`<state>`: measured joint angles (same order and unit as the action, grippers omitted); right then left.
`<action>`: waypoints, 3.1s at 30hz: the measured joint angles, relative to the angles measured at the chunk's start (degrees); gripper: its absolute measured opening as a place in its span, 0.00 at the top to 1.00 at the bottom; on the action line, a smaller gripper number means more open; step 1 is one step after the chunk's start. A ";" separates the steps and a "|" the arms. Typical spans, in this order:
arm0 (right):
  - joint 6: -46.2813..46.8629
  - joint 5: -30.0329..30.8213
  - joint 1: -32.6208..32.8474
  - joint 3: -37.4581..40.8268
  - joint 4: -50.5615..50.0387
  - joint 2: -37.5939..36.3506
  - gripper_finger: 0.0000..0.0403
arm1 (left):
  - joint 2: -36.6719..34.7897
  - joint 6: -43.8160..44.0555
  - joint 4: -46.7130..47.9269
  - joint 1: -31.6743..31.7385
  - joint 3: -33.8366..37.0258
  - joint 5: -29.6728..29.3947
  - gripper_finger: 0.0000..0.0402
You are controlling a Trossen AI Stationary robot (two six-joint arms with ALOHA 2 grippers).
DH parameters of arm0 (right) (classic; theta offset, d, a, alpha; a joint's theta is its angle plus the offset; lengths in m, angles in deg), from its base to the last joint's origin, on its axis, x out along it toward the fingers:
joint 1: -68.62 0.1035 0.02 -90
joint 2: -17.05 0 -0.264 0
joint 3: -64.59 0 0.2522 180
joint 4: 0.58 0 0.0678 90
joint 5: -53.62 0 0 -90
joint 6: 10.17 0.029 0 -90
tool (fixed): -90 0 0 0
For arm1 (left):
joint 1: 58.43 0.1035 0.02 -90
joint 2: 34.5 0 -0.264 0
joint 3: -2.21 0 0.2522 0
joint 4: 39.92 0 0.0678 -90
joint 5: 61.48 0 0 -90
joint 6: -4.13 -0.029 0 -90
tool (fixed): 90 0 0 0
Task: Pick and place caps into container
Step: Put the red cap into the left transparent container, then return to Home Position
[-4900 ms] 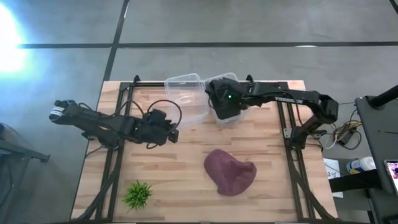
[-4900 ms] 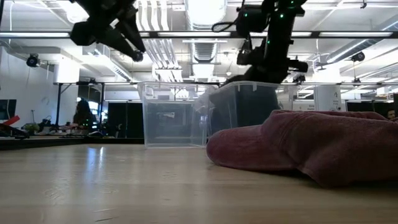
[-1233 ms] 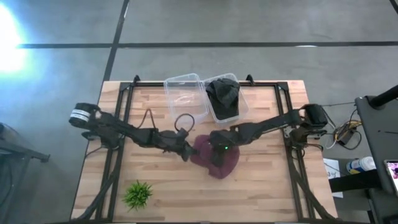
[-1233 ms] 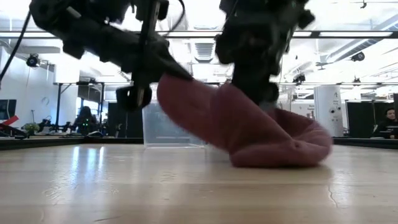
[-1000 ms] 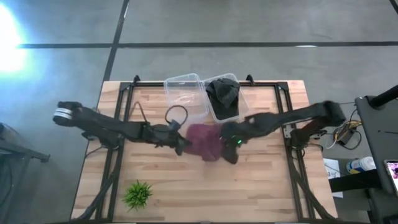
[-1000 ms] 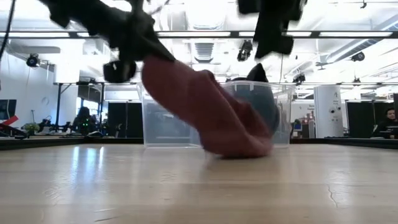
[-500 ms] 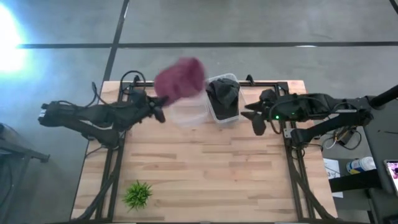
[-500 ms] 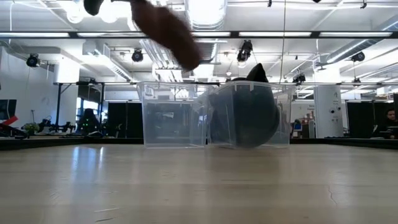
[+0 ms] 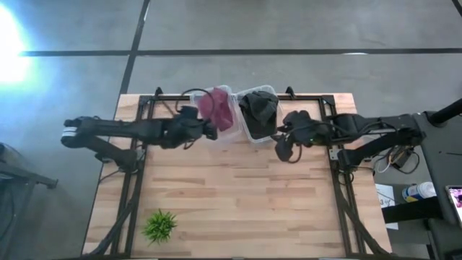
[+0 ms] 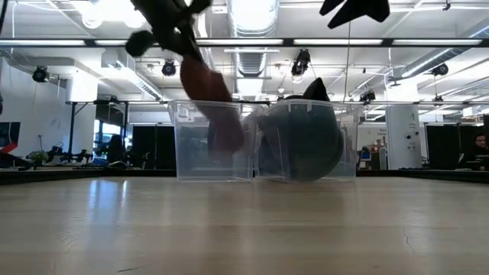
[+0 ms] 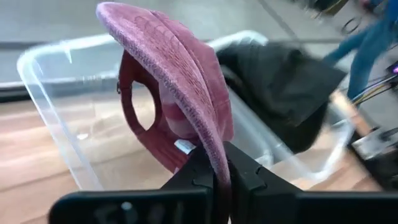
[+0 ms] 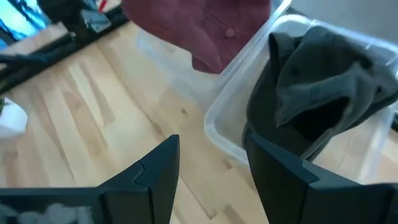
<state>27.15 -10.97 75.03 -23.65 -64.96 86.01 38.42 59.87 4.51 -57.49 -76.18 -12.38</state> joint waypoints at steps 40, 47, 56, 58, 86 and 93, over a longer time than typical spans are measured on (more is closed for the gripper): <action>-11.94 -0.60 -5.18 0.72 -0.57 -24.50 0.55 | -20.58 -33.79 -4.47 -0.01 -0.36 28.11 0.91; -12.12 -11.68 -5.20 16.79 16.04 -30.27 0.55 | -25.24 -33.52 -23.53 0.09 16.02 35.50 0.91; -8.98 -19.17 -5.35 38.75 35.91 -42.80 0.55 | -35.50 -27.99 -58.44 0.23 43.66 44.89 0.91; -8.63 -19.55 -5.35 41.65 35.83 -47.23 0.55 | -39.43 -26.77 -59.46 0.54 47.49 44.30 0.91; -11.43 -19.42 -5.31 53.92 34.22 -52.66 0.55 | -61.16 -25.31 -50.47 1.67 64.12 33.90 0.91; -11.41 -19.44 -5.31 57.07 34.23 -49.11 0.55 | -66.10 -25.31 -41.17 1.72 64.14 33.92 0.91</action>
<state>15.74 -30.41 69.72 33.41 -30.73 36.90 -27.68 34.56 -36.66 -55.77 -12.04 21.54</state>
